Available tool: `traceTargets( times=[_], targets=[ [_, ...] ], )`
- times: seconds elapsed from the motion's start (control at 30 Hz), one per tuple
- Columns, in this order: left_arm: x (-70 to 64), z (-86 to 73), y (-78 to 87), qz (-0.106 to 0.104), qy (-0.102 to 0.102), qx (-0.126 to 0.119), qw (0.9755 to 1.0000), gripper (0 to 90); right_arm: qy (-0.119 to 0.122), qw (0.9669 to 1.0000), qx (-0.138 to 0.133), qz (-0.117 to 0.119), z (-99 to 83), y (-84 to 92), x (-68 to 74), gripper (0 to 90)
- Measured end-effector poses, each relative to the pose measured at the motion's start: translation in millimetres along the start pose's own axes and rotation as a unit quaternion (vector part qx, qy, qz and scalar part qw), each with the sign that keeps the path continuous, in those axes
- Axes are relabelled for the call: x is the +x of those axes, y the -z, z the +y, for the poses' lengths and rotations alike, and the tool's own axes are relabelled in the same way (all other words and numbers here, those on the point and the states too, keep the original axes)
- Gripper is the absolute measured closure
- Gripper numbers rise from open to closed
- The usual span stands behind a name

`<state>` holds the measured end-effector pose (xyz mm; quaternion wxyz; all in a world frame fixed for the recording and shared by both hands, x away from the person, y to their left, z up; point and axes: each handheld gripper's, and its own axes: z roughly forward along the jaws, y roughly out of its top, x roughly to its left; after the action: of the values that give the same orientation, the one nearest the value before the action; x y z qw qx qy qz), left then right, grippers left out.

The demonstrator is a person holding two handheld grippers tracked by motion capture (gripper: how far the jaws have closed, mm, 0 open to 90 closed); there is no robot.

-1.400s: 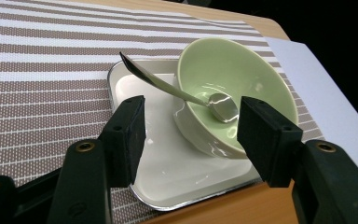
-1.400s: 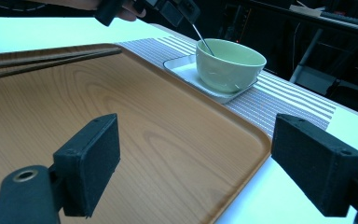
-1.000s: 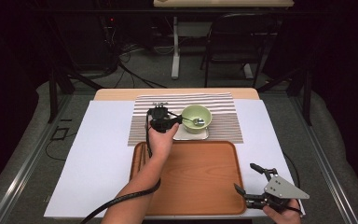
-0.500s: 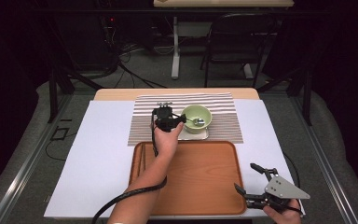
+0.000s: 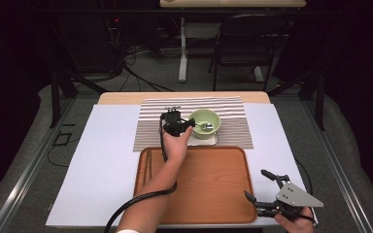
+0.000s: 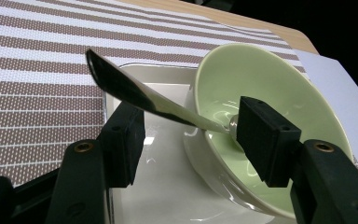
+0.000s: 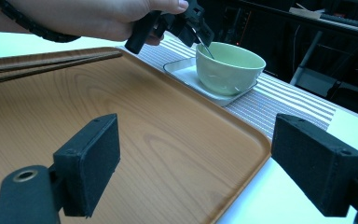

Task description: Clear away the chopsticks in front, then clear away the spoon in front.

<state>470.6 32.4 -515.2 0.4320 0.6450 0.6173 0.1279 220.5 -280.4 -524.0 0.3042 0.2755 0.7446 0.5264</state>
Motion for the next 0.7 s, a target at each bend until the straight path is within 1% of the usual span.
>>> traceTargets(
  times=[0.17,0.33,0.53,0.7],
  targets=[
    [-1.2,-0.1,-3.4,0.001,0.004,-0.002,1.0,42.0,0.0,1.0,0.0,0.0,0.1,0.1,0.0,15.3],
    [-2.2,0.0,-7.3,0.006,0.002,-0.003,1.0,41.3,0.0,1.0,-0.001,0.0,0.2,0.3,-0.3,15.3],
    [-2.4,-2.0,-13.8,0.01,0.01,-0.004,0.9999,41.0,0.0,1.0,-0.002,0.001,0.4,0.0,0.0,15.3],
    [-3.1,-3.1,-18.4,0.014,0.011,-0.002,0.9998,40.9,0.0,1.0,-0.003,0.001,0.4,0.1,-0.2,15.3]
  ],
)
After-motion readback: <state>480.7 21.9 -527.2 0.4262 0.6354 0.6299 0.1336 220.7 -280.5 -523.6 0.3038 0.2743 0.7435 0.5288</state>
